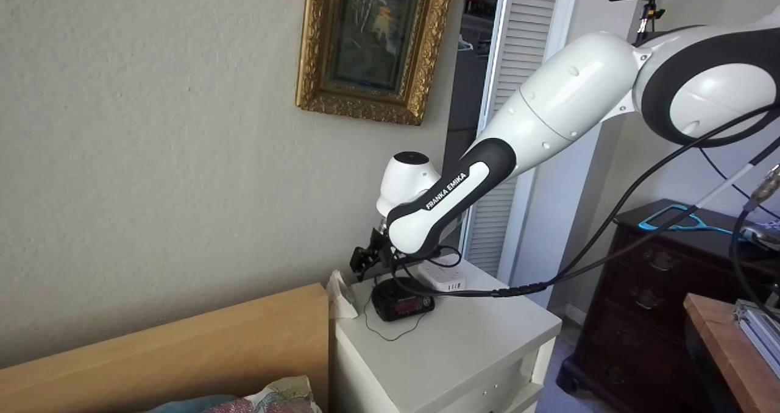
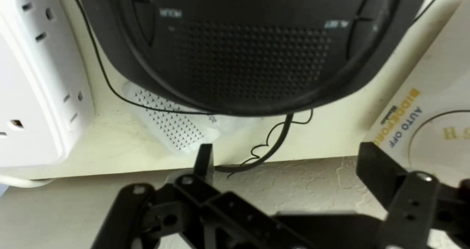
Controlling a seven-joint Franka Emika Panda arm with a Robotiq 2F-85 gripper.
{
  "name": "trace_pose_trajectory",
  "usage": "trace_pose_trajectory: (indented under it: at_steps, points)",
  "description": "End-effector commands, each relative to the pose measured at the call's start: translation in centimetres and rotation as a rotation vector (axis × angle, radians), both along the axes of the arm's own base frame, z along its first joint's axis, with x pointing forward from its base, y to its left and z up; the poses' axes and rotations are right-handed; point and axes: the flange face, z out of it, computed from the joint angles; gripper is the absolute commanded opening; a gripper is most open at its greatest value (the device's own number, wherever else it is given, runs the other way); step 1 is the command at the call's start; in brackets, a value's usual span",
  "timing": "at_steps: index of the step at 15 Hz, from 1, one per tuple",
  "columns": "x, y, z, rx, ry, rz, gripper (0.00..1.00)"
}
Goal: Move the black object close to the wall and white device to the right
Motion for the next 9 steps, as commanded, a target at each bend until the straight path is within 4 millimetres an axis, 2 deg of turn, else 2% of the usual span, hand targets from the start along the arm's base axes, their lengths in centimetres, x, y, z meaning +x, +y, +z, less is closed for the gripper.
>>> trace_pose_trajectory:
  at_steps: [1,5,9]
  points:
    - [-0.8,0.2,1.7,-0.003,-0.032,-0.038,1.00]
    - [-1.9,-0.3,3.5,-0.034,-0.082,-0.069,1.00]
    - [-4.2,-1.0,4.9,-0.065,-0.039,-0.128,1.00]
